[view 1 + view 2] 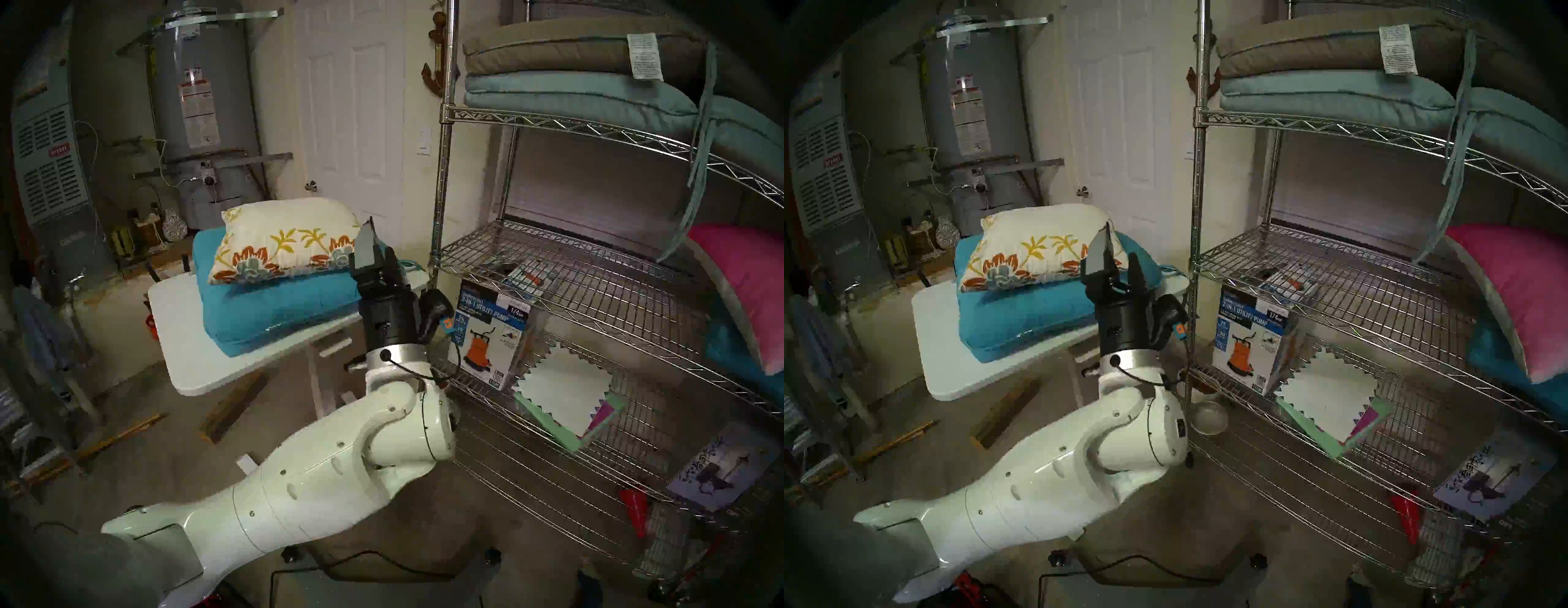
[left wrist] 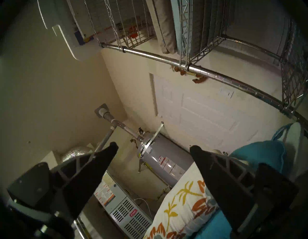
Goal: Put cushion on the shelf
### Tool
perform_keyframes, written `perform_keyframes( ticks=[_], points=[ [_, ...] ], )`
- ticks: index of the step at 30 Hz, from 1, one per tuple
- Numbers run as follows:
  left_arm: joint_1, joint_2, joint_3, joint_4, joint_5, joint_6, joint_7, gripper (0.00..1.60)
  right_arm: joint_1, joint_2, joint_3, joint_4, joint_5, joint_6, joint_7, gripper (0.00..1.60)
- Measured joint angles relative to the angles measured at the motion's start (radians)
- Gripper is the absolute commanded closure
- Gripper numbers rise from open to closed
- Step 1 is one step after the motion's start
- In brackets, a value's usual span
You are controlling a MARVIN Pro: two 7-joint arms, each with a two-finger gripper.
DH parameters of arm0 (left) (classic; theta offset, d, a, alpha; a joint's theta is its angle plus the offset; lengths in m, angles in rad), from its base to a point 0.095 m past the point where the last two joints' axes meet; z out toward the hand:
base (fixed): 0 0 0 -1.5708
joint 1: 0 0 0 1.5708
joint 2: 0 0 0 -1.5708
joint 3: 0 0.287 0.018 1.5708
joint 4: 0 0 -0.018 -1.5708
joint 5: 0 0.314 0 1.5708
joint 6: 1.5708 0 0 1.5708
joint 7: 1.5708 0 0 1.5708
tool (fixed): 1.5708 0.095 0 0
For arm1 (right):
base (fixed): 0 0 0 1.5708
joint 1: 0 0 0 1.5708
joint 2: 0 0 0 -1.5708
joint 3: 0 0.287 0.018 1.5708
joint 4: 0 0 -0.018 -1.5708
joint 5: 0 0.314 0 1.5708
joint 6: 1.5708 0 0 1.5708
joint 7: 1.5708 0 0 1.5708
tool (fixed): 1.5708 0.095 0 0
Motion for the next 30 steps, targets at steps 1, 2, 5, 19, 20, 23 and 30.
perform_keyframes(
  ticks=[1,2,5,19,20,23,30],
  points=[
    [0.006,0.002,-0.005,-0.003,0.001,0.000,0.000,0.00,0.000,0.000,0.000,0.000,0.000,0.000,0.000,0.00],
    [0.012,0.003,-0.010,-0.007,0.003,0.000,0.000,0.00,0.000,0.000,0.000,0.000,0.000,0.000,0.000,0.00],
    [0.037,0.008,-0.034,-0.019,0.006,0.000,0.000,0.00,-0.001,0.000,0.000,0.000,0.000,0.001,0.000,0.00],
    [0.098,-0.017,-0.169,-0.041,-0.029,0.000,-0.005,0.00,-0.002,0.000,0.000,0.000,0.001,0.004,-0.001,0.00],
    [0.102,-0.022,-0.182,-0.040,-0.038,0.000,-0.005,0.00,-0.003,0.000,0.000,0.000,0.001,0.004,-0.001,0.00],
    [0.109,-0.037,-0.207,-0.035,-0.058,0.000,-0.006,0.00,-0.003,0.000,0.000,0.000,0.001,0.005,-0.001,0.00],
    [0.114,-0.074,-0.246,0.002,-0.104,0.000,-0.008,0.00,-0.004,0.000,0.000,0.000,0.001,0.006,-0.001,0.00]
  ],
)
